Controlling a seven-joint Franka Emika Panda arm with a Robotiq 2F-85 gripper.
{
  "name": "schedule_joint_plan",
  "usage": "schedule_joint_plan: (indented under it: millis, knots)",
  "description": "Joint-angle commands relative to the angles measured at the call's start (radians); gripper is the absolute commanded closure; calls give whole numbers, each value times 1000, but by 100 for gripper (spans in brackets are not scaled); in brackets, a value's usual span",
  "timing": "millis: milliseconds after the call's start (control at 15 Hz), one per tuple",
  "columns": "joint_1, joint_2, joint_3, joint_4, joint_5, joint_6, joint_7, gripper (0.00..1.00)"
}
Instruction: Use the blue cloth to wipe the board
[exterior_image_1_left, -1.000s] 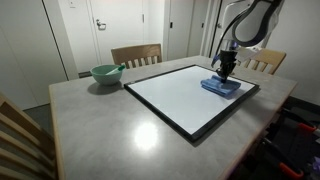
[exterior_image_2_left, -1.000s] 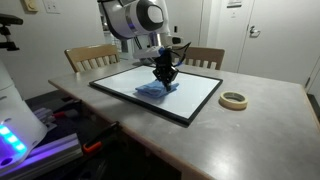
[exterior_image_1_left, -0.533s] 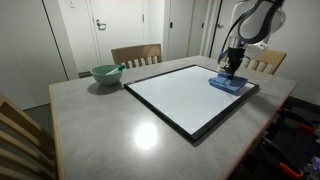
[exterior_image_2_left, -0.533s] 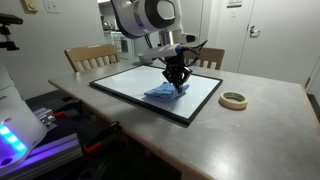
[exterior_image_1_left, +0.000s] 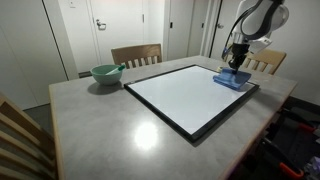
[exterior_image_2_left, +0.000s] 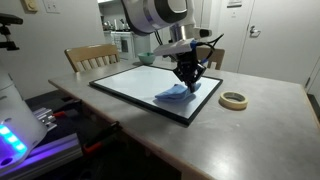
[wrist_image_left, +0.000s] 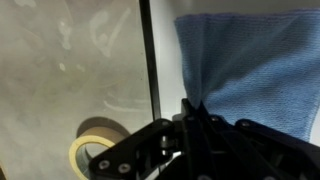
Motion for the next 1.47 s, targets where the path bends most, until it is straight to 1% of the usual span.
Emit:
schedule_joint_plan:
  millis: [0, 267, 533, 733, 867, 933, 1133, 1267, 1400]
  knots:
    - [-28, -34, 1, 14, -15, -65, -39, 99]
    - [-14, -96, -24, 9, -71, -121, -22, 99]
    - [-7, -159, -53, 32, -218, -182, 37, 99]
    - [-26, -194, -48, 48, -293, -214, 62, 99]
    - [-36, -212, -36, 52, -323, -227, 74, 99]
    - [-36, -219, -29, 45, -330, -228, 84, 99]
    - [-34, -239, 15, -29, -255, -213, 61, 99]
    - [-29, -216, 28, -56, -274, -196, 91, 99]
    - [-43, -218, 44, -92, -225, -189, 57, 99]
